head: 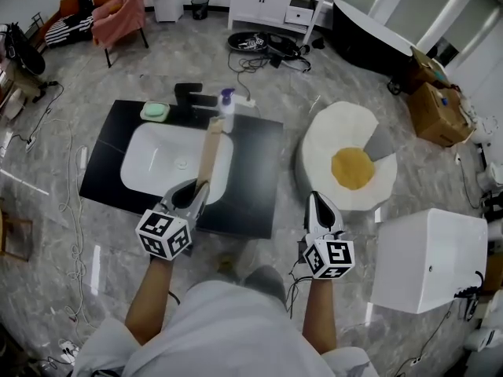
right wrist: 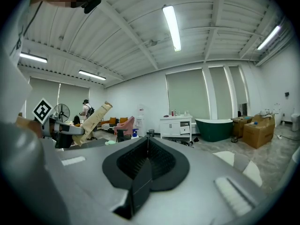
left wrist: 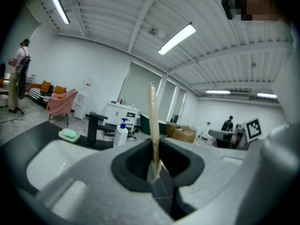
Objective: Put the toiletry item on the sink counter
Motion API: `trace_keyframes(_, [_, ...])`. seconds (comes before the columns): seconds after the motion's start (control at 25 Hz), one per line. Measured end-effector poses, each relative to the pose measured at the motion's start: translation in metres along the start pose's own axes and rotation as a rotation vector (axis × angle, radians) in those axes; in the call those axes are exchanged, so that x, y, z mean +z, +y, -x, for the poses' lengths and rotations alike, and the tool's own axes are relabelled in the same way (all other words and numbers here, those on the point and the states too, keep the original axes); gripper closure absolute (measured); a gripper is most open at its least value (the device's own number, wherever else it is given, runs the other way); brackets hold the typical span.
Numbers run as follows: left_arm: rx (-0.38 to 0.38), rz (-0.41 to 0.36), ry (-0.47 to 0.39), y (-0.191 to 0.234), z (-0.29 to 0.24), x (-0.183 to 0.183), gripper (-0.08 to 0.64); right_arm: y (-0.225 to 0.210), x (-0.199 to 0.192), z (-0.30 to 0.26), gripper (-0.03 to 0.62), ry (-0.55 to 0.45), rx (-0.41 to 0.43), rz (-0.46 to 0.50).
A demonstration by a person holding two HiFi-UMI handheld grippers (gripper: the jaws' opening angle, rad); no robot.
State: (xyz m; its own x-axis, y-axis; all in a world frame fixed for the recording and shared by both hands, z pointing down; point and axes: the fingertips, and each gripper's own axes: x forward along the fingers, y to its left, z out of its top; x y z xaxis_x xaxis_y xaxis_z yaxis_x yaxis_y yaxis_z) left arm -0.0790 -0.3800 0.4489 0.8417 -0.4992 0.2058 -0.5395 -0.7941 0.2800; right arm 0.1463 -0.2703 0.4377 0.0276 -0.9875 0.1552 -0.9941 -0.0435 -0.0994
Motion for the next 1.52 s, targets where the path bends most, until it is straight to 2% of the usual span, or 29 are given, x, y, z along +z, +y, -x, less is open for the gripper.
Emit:
trace_keyframes(0.28, [-0.010, -0.003, 0.013, -0.006, -0.014, -0.001, 0.509, -0.008, -0.001, -0.006, 0.589, -0.002, 0.008, 0.002])
trace_keyframes(0.8, [0.049, 0.011, 0.039, -0.015, -0.061, -0.006, 0.509, -0.057, 0.001, -0.038, 0.589, -0.011, 0.058, -0.020])
trace_keyframes(1.52, [0.112, 0.044, 0.145, -0.015, -0.135, -0.034, 0.509, -0.109, 0.004, -0.076, 0.589, -0.015, 0.109, -0.037])
